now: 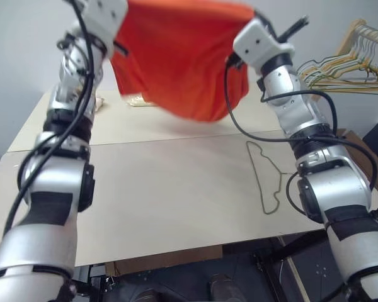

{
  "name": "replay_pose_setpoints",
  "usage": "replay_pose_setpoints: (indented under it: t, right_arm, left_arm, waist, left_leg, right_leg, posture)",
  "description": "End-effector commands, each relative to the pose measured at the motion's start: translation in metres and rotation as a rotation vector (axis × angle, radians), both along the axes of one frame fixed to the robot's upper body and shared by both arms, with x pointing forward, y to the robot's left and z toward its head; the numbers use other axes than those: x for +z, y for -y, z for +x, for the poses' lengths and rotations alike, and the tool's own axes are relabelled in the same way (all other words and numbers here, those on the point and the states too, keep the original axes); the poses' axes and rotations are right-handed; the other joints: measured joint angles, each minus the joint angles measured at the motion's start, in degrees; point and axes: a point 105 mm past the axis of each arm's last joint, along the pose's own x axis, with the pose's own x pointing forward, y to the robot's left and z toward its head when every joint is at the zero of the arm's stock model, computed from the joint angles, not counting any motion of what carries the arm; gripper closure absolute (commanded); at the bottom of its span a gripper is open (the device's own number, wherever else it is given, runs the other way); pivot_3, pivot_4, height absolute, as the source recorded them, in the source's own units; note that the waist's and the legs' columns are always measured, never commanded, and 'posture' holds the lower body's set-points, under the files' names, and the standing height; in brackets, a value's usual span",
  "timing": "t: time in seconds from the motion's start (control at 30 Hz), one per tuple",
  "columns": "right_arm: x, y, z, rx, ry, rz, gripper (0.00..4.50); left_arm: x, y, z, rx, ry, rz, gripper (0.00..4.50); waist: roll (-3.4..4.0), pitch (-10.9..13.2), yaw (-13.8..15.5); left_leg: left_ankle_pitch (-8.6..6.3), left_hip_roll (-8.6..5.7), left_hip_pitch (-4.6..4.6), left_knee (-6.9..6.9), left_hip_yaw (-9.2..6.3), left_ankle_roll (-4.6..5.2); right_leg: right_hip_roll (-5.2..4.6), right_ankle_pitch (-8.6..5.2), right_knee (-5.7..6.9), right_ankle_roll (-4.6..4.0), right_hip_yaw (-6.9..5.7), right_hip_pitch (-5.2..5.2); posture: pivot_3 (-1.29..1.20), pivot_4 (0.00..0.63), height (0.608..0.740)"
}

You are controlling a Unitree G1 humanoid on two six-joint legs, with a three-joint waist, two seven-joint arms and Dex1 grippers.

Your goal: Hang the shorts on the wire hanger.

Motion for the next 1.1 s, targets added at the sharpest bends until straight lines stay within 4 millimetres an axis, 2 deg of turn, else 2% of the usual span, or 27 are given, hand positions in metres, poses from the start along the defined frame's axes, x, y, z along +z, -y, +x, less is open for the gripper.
replay_pose_setpoints:
  t: [0.03,0.1,0.13,0.17,0.23,0.33,0.43,0.5,0.57,0.7,0.9,1.0,1.1]
  right_arm:
    - [-0.042,0.01,0.001,0.026,-0.061,-0.124,4.5]
    - [-0.076,0.009,-0.001,0.07,-0.14,-0.248,4.5]
    - [-0.096,0.008,-0.003,0.107,-0.196,-0.319,4.5]
    - [-0.113,0.007,-0.007,0.146,-0.24,-0.385,4.5]
    - [-0.15,0.007,-0.018,0.226,-0.343,-0.519,4.5]
    - [-0.19,0.008,-0.032,0.325,-0.481,-0.642,4.5]
    - [-0.219,0.01,-0.042,0.387,-0.59,-0.744,4.5]
    - [-0.235,0.011,-0.047,0.409,-0.651,-0.811,4.5]
    - [-0.25,0.013,-0.051,0.416,-0.706,-0.892,4.5]
    - [-0.264,0.017,-0.053,0.397,-0.73,-0.983,4.5]
    - [-0.276,0.03,-0.059,0.365,-0.743,-1.05,4.5]
    - [-0.28,0.034,-0.07,0.393,-0.742,-1.058,4.5]
    - [-0.286,0.038,-0.083,0.423,-0.747,-1.07,4.5]
  left_arm:
    - [-0.032,0.016,-0.008,-0.19,-0.059,0.202,4.49]
    - [-0.073,0.028,-0.016,-0.347,-0.179,0.383,4.49]
    - [-0.102,0.029,-0.023,-0.429,-0.285,0.495,4.49]
    - [-0.124,0.029,-0.031,-0.493,-0.371,0.583,4.49]
    - [-0.171,0.019,-0.053,-0.605,-0.573,0.718,4.49]
    - [-0.212,0.004,-0.085,-0.712,-0.81,0.784,4.49]
    - [-0.24,-0.009,-0.123,-0.775,-1.031,0.86,4.49]
    - [-0.254,-0.018,-0.148,-0.803,-1.165,0.919,4.49]
    - [-0.262,-0.024,-0.164,-0.804,-1.26,0.93,4.49]
    - [-0.273,-0.028,-0.193,-0.823,-1.401,0.955,4.49]
    - [-0.285,-0.008,-0.226,-0.872,-1.466,0.894,4.49]
    - [-0.287,0.0,-0.236,-0.891,-1.482,0.849,4.49]
    - [-0.292,0.001,-0.246,-0.909,-1.498,0.875,4.49]
  waist:
    - [0.0,0.0,-0.5]
    - [0.03,0.0,-0.9]
    - [0.09,0.0,-1.3]
    - [0.12,0.1,-1.9]
    - [0.14,0.1,-3.7]
    - [0.14,0.1,-5.8]
    - [0.13,0.1,-7.4]
    - [0.13,0.1,-7.9]
    - [0.13,0.2,-7.6]
    - [0.15,0.2,-6.5]
    - [0.16,0.2,-4.3]
    - [0.16,0.2,-3.0]
    - [0.16,0.2,-2.2]
  left_leg:
    - [0.0,0.0,-0.01,0.09,0.0,0.02]
    - [0.01,-0.05,0.38,0.2,-0.01,0.11]
    - [-0.02,-0.07,0.69,0.22,0.09,0.19]
    - [0.0,-0.08,0.92,0.22,0.09,0.3]
    - [0.06,-0.26,1.02,0.3,0.07,0.48]
    - [0.03,-0.32,1.04,0.31,-0.13,0.69]
    - [-0.09,-0.2,1.04,0.37,-0.28,0.91]
    - [-0.15,-0.12,1.23,0.35,-0.3,1.02]
    - [-0.22,-0.04,1.69,0.32,-0.41,1.13]
    - [-0.38,0.04,2.48,0.11,-0.54,1.21]
    - [-0.45,0.11,2.46,0.14,-0.52,1.16]
    - [-0.48,0.1,2.44,0.17,-0.52,1.17]
    - [-0.51,0.08,2.45,0.19,-0.51,1.18]
  right_leg:
    - [0.0,0.0,-0.11,0.03,-0.02,0.11]
    - [-0.05,-0.08,-0.49,0.17,-0.12,0.84]
    - [-0.08,-0.18,-0.81,0.34,-0.12,1.33]
    - [-0.09,-0.2,-1.08,0.43,-0.12,1.69]
    - [-0.27,-0.16,-1.07,0.51,0.0,1.71]
    - [-0.33,-0.09,-0.91,0.61,0.08,1.78]
    - [-0.33,-0.07,-0.62,0.63,0.2,1.85]
    - [-0.3,-0.08,-0.6,0.63,0.23,2.04]
    - [-0.24,-0.08,-0.72,0.63,0.12,2.57]
    - [-0.24,-0.1,-1.32,0.62,-0.05,3.48]
    - [-0.24,-0.1,-1.2,0.61,-0.02,3.53]
    - [-0.25,-0.1,-1.27,0.6,-0.03,3.54]
    - [-0.26,-0.1,-1.38,0.6,-0.03,3.56]
  posture:
    - [-0.17,0.0,0.74]
    - [-0.17,0.0,0.74]
    - [-0.17,0.0,0.74]
    - [-0.18,0.0,0.74]
    - [-0.18,0.0,0.74]
    - [-0.17,0.0,0.74]
    - [-0.17,0.0,0.74]
    - [-0.16,0.0,0.74]
    - [-0.16,0.0,0.74]
    - [-0.15,0.0,0.74]
    - [-0.15,0.0,0.74]
    - [-0.16,0.0,0.74]
    - [-0.16,0.0,0.74]
